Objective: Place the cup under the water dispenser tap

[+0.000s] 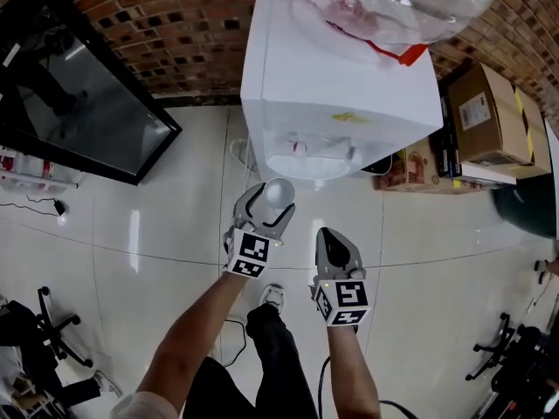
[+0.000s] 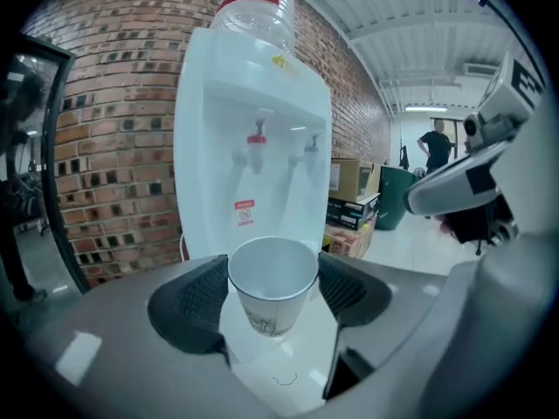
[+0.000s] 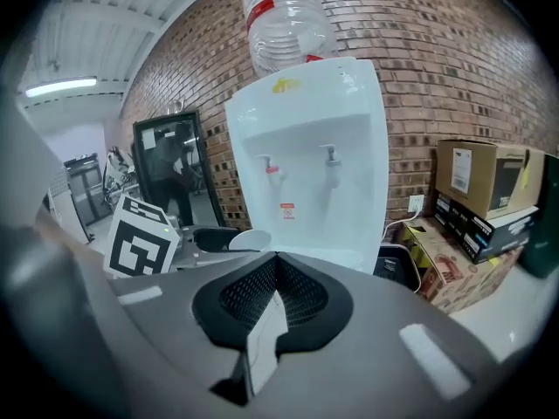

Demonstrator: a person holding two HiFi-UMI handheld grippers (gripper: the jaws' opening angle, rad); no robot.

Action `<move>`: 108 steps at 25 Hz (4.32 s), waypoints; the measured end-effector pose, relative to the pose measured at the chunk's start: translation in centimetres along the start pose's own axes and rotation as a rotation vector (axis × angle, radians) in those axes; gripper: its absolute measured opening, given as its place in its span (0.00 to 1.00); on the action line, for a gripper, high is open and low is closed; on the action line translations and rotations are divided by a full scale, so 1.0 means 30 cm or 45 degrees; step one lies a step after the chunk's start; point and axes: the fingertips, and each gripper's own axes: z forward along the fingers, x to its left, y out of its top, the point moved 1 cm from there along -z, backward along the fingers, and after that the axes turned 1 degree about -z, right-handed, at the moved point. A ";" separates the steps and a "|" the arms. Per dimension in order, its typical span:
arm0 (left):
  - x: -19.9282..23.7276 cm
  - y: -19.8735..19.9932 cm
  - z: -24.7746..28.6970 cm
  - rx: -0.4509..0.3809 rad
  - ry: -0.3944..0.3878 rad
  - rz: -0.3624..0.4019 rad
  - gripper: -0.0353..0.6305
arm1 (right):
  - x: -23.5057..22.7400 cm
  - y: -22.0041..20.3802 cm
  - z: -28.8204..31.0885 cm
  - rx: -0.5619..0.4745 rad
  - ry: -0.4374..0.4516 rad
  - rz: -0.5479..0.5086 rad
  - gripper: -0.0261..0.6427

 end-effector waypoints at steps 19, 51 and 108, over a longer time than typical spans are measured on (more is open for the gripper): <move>0.056 0.044 0.260 -0.070 0.022 0.040 0.56 | -0.017 0.044 0.073 -0.012 0.070 -0.015 0.04; -0.065 0.170 -0.555 0.038 -0.045 -0.282 0.64 | 0.183 0.175 -0.321 0.029 0.008 0.133 0.04; -0.444 0.621 -2.156 -0.188 -0.081 -0.180 0.07 | 1.082 0.317 -1.663 -0.304 -0.008 0.193 0.04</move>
